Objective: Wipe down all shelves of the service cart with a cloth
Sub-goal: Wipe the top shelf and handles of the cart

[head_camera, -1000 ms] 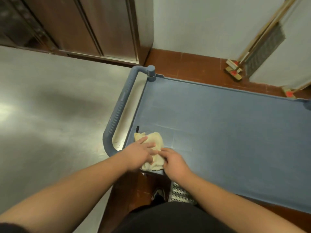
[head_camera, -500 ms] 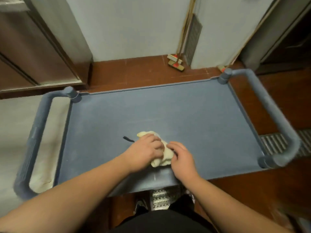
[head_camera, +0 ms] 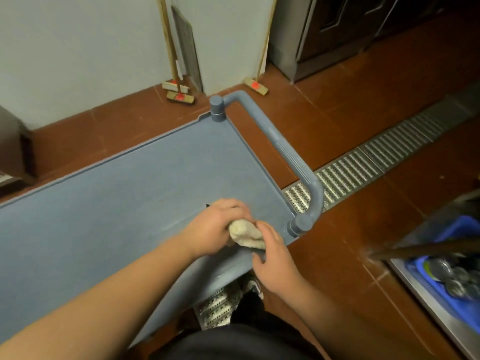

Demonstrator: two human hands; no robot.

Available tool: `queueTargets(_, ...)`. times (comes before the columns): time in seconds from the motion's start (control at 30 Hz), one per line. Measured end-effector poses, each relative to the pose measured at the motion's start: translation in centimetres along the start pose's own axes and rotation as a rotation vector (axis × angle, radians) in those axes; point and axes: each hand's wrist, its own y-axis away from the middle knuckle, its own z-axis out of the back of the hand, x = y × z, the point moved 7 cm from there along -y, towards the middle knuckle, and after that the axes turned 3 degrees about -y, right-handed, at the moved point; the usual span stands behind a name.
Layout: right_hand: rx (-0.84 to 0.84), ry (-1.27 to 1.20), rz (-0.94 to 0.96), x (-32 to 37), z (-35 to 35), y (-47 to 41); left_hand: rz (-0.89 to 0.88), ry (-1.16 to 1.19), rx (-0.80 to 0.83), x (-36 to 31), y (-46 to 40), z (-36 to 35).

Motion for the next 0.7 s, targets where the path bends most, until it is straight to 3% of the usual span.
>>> queueTargets(0.17, -0.154, -0.258, -0.023, 0.0, 1.5, -1.4, 0.429, 0.489, -0.156, 2.2, 0.5, 1.2)
queueTargets(0.37, -0.236, -0.751, -0.348, -0.7, 0.8, -3.8, 0.813, 0.796, -0.12, 7.0, 3.0, 0.0)
queueTargets(0.47, -0.147, -1.011, -0.511, -0.5, -1.2, -4.6, 0.883, 0.982, -0.169, 8.2, 3.6, -0.9)
queueTargets(0.57, -0.033, -0.858, -0.544, -0.1, -2.7, -4.8, 0.879, 0.939, -0.235, 8.1, 3.5, -1.1)
queueTargets(0.7, -0.211, -0.419, -0.5, 1.6, -1.2, -5.2, 0.82, 0.738, -0.122, 7.1, 2.7, -1.8)
